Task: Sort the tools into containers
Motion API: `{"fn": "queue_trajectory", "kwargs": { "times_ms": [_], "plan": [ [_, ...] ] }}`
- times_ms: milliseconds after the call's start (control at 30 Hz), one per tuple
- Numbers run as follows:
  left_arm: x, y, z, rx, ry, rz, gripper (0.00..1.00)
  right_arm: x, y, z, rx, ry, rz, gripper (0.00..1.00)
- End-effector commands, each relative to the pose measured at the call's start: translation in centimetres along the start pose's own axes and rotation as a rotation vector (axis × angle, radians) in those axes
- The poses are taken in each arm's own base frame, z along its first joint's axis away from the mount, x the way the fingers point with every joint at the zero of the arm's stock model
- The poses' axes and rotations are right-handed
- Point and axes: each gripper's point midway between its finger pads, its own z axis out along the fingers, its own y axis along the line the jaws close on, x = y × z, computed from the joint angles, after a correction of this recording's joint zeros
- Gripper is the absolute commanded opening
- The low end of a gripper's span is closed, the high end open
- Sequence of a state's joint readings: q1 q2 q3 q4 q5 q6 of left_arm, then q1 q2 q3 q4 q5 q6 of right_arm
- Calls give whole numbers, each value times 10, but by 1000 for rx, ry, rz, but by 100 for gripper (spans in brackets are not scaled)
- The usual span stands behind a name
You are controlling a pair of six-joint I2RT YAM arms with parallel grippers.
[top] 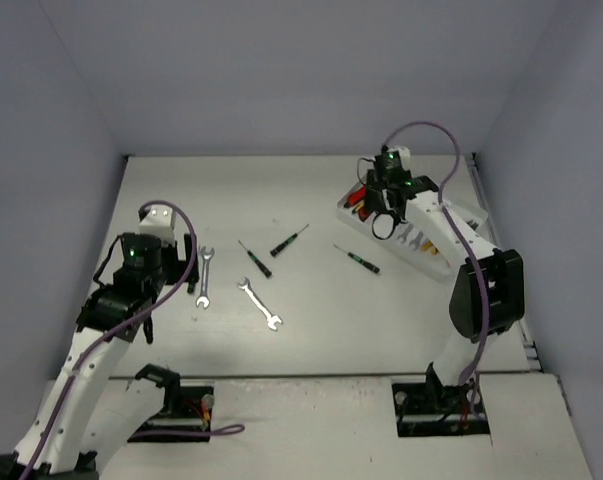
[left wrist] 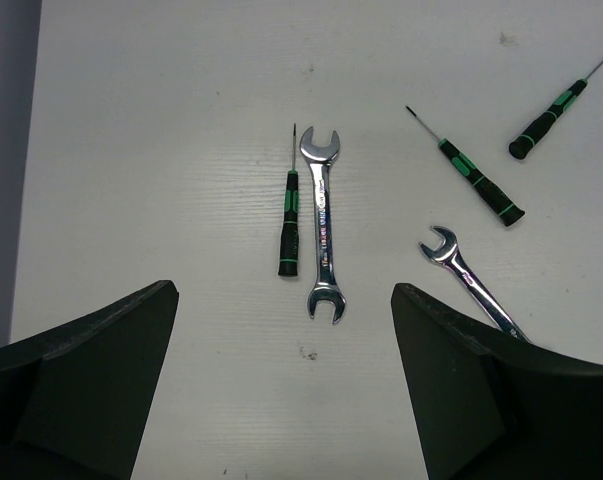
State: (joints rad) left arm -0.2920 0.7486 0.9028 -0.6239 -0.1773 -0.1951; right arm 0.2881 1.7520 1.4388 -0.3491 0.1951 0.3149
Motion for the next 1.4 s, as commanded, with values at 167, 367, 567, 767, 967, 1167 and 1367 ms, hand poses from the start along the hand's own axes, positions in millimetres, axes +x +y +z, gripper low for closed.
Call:
{"fn": "queue_trajectory", "kwargs": {
  "times_ms": [167,367,567,767,967,1167,1367],
  "plan": [
    [-24,9,-8,-32,-98,-60,85,141,181,-85,-333,52,-481,46],
    [-32,26,-23,-105,-177,-100,85,228,255,-104,-456,136,-670,45],
    [-36,38,-35,-157,-246,-137,85,262,284,-95,-474,178,-723,44],
    [-36,38,-34,-156,-244,-132,85,272,297,-85,-481,192,-740,43],
    [-36,37,-33,-150,-242,-129,85,288,296,-73,-468,237,-740,41],
    [-35,37,-33,-148,-239,-126,85,293,284,-59,-434,282,-705,41],
    [-36,37,-33,-148,-240,-126,85,282,279,-48,-417,280,-692,39]
  ]
}}
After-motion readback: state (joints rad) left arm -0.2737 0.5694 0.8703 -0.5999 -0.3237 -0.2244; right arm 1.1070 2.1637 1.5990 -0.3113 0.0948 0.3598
